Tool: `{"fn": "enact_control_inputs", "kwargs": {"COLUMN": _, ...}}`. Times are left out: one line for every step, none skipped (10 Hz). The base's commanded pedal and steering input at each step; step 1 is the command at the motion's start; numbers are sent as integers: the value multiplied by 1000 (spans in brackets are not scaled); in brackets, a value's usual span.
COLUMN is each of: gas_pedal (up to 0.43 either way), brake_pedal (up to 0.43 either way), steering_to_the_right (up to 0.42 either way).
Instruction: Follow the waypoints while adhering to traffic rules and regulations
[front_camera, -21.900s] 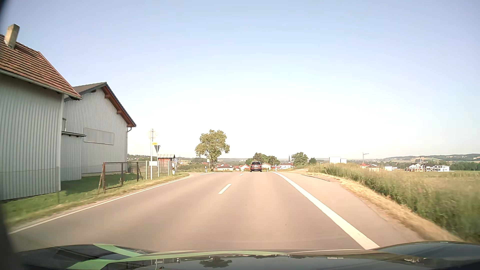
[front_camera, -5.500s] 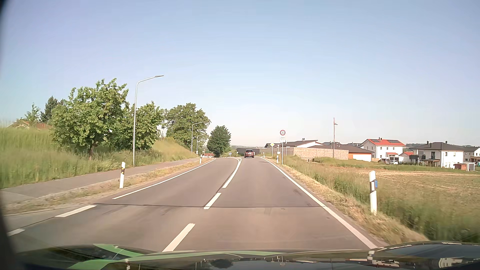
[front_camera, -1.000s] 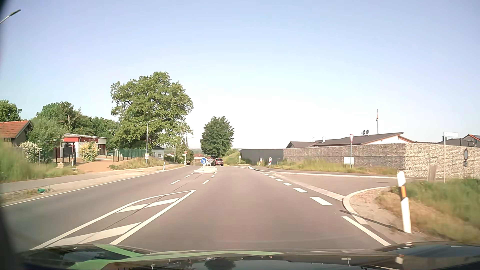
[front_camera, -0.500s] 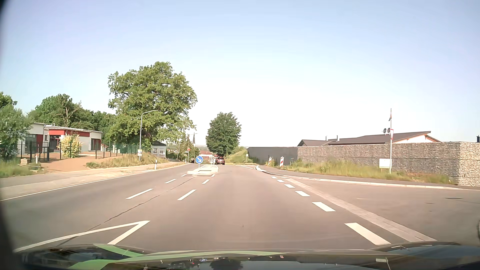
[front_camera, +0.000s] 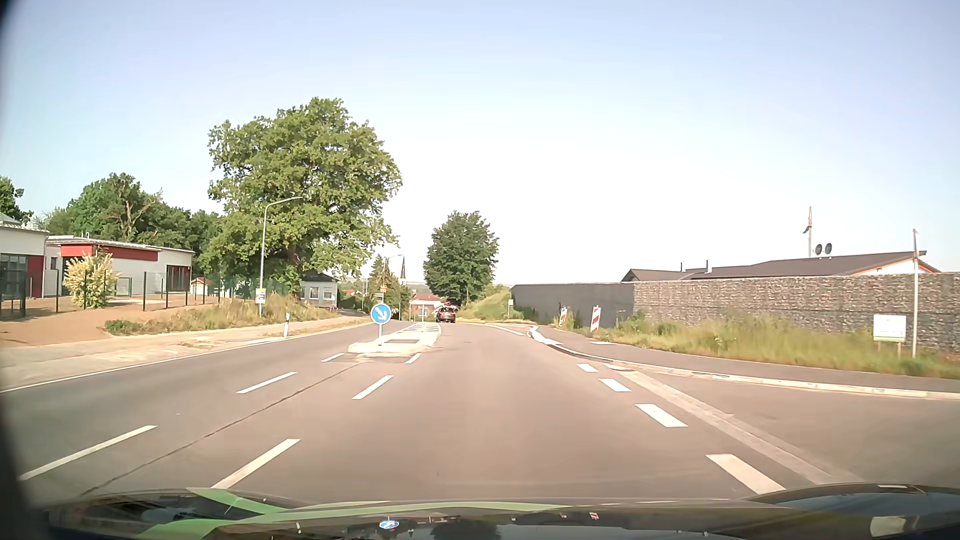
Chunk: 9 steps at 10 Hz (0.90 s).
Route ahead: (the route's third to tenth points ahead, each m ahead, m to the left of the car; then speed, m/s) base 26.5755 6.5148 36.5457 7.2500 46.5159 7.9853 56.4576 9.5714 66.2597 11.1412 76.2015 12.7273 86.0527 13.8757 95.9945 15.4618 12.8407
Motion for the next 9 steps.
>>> {"fn": "enact_control_inputs", "kwargs": {"gas_pedal": 8, "brake_pedal": 0, "steering_to_the_right": -21}}
{"fn": "enact_control_inputs", "kwargs": {"gas_pedal": 20, "brake_pedal": 0, "steering_to_the_right": -21}}
{"fn": "enact_control_inputs", "kwargs": {"gas_pedal": 28, "brake_pedal": 0, "steering_to_the_right": -22}}
{"fn": "enact_control_inputs", "kwargs": {"gas_pedal": 47, "brake_pedal": 0, "steering_to_the_right": -22}}
{"fn": "enact_control_inputs", "kwargs": {"gas_pedal": 87, "brake_pedal": 0, "steering_to_the_right": -21}}
{"fn": "enact_control_inputs", "kwargs": {"gas_pedal": 87, "brake_pedal": 0, "steering_to_the_right": -19}}
{"fn": "enact_control_inputs", "kwargs": {"gas_pedal": 98, "brake_pedal": 0, "steering_to_the_right": -14}}
{"fn": "enact_control_inputs", "kwargs": {"gas_pedal": 87, "brake_pedal": 0, "steering_to_the_right": -12}}
{"fn": "enact_control_inputs", "kwargs": {"gas_pedal": 0, "brake_pedal": 0, "steering_to_the_right": -12}}
